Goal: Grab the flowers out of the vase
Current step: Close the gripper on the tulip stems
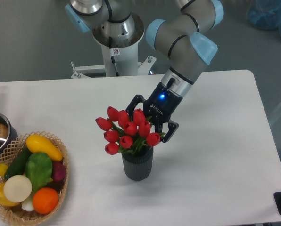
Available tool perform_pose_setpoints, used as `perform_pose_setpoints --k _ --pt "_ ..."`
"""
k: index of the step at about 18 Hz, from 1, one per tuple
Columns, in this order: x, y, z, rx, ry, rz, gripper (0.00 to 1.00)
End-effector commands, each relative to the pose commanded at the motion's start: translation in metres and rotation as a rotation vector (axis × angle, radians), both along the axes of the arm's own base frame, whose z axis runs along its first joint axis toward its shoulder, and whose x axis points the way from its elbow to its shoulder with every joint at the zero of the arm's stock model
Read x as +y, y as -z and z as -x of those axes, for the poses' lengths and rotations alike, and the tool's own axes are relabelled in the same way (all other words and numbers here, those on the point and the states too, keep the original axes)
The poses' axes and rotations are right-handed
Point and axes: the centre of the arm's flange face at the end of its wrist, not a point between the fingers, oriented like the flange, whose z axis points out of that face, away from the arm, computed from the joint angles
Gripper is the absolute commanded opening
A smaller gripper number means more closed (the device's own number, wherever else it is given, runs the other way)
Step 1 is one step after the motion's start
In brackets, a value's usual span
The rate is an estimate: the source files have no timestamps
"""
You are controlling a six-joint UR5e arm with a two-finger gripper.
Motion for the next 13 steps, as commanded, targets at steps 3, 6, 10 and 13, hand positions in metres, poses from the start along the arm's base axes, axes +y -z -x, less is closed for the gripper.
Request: perform_pose_setpoints --k 3,6,10,13 --pt "-0.003 0.001 0.002 -0.002 -0.005 0.001 0.24" --pt "-0.006 0.003 0.003 -0.003 -0.010 0.002 0.11" --pt "-0.007 0.000 0.004 0.002 -0.014 0.001 0.09" --pt "-0.009 -0.010 0.001 0.011 -0.017 -0.010 0.10"
